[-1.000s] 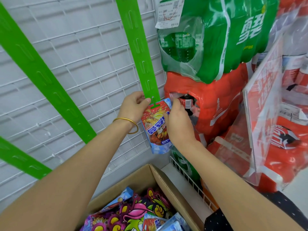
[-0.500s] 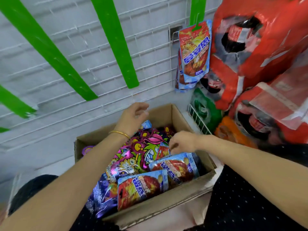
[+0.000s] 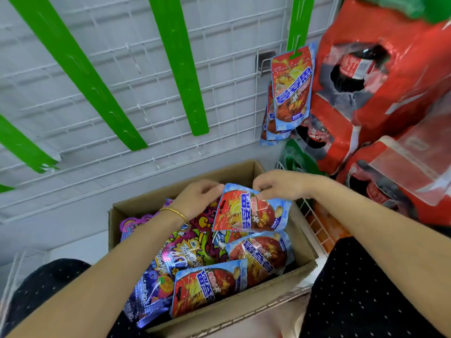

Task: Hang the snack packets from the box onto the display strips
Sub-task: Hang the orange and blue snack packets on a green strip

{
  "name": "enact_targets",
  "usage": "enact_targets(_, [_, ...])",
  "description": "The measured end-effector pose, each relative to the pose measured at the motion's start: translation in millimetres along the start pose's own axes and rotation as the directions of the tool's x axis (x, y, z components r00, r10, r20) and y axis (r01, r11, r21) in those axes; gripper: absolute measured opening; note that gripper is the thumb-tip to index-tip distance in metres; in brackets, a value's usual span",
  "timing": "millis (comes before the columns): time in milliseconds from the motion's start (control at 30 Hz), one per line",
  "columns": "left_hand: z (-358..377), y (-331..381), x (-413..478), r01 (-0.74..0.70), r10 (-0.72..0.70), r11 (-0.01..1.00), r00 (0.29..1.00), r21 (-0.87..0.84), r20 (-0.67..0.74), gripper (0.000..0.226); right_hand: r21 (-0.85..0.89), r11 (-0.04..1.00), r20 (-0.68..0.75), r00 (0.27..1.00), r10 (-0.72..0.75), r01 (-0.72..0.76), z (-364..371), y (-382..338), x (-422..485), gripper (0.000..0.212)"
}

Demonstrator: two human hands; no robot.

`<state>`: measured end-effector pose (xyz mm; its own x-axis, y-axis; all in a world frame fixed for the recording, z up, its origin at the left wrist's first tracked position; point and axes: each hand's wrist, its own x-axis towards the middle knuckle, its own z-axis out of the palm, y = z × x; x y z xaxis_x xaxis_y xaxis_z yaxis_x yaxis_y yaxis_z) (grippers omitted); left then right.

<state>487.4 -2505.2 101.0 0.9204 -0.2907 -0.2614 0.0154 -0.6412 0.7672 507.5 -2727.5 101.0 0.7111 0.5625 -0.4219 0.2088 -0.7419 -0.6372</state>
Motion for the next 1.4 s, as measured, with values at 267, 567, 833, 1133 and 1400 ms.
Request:
enact_targets(267, [-6.8,33.5,19.6,0.02,-0.085,0.809,0.993,-0.587,-0.084,0.023,0.566,0.822,-0.316,0.939,0.136,0.071,-33.7,3.6,-17.8,0.011])
enact_targets(567, [-28.4,119.9,69.3,-0.333,0.313,0.94,0.93,-0.078,-0.195,0.018,0.585,0.663,-0.739,0.644,0.199,0.466,-75.0,-25.5,-20.9,0.018])
enact_targets(833, [-48.2,227.8,132.2,-0.48,0.41,0.875,0.798,-0.055,-0.442,0.033,0.349,0.825,-0.925,0.303,0.228,0.444,-133.6,-15.1,-43.1,0.03])
enact_targets(1133, [-43.8,259.0,158.1,-0.441,0.375,0.894,0.833,-0.078,-0.407,0.036,0.137,0.941,-0.99,0.078,0.118,0.31,-152.8,-15.8,-40.9,0.017])
enact_targets(1400, [-48.8,267.2,146.5,-0.433,0.369,0.896,0.846,-0.093,-0.386,0.013,0.125,0.96,-0.989,-0.049,0.141,0.25,-179.6,-29.2,-33.4,0.015])
